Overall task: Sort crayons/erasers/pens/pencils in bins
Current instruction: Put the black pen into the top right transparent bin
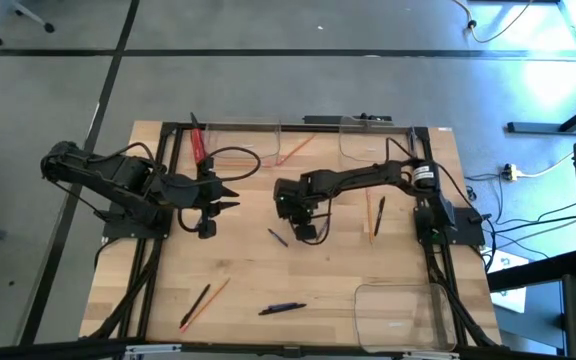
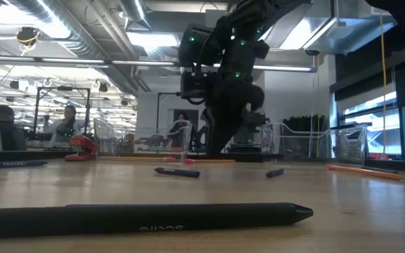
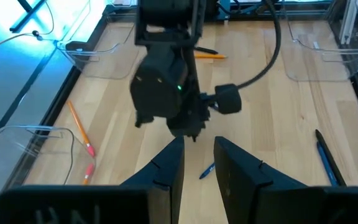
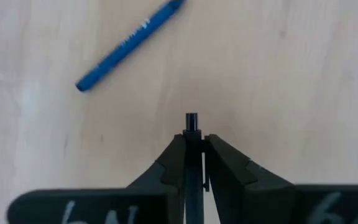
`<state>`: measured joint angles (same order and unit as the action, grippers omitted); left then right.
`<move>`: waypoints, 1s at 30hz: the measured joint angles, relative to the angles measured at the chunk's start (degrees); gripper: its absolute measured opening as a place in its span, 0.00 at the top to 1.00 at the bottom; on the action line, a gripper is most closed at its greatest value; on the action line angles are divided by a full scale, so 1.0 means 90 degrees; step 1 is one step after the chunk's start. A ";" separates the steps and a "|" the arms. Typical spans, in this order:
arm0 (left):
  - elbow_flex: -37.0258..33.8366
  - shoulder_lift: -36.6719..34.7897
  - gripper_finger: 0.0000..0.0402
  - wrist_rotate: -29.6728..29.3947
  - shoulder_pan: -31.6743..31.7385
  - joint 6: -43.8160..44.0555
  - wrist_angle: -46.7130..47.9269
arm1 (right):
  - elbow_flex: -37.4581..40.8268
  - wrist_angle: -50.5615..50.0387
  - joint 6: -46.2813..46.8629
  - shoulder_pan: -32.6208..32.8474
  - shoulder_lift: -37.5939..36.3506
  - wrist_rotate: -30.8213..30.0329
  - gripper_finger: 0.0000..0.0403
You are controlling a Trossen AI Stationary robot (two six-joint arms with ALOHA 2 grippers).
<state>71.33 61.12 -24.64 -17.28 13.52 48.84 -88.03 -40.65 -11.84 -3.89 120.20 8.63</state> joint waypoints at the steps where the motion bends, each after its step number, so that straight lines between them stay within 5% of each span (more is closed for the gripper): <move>1: 0.0000 0.0000 0.80 -0.0002 0.0000 0.0000 -0.0007 | -0.0087 -0.0115 -0.0007 -0.0026 -0.0028 -0.0022 0.87; 19: 0.0000 0.0000 0.80 -0.0002 0.0000 0.0002 -0.0002 | -0.3115 -0.3171 -0.0745 -0.0867 -0.0099 -0.0506 0.87; 30: 0.0000 0.0000 0.80 -0.0311 0.0000 0.0002 -0.0002 | -0.4008 -0.4593 -0.0882 -0.1759 -0.0102 -0.1264 0.87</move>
<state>71.33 61.12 -27.44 -17.28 13.54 48.82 -124.10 -81.99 -19.77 -19.72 119.28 -2.74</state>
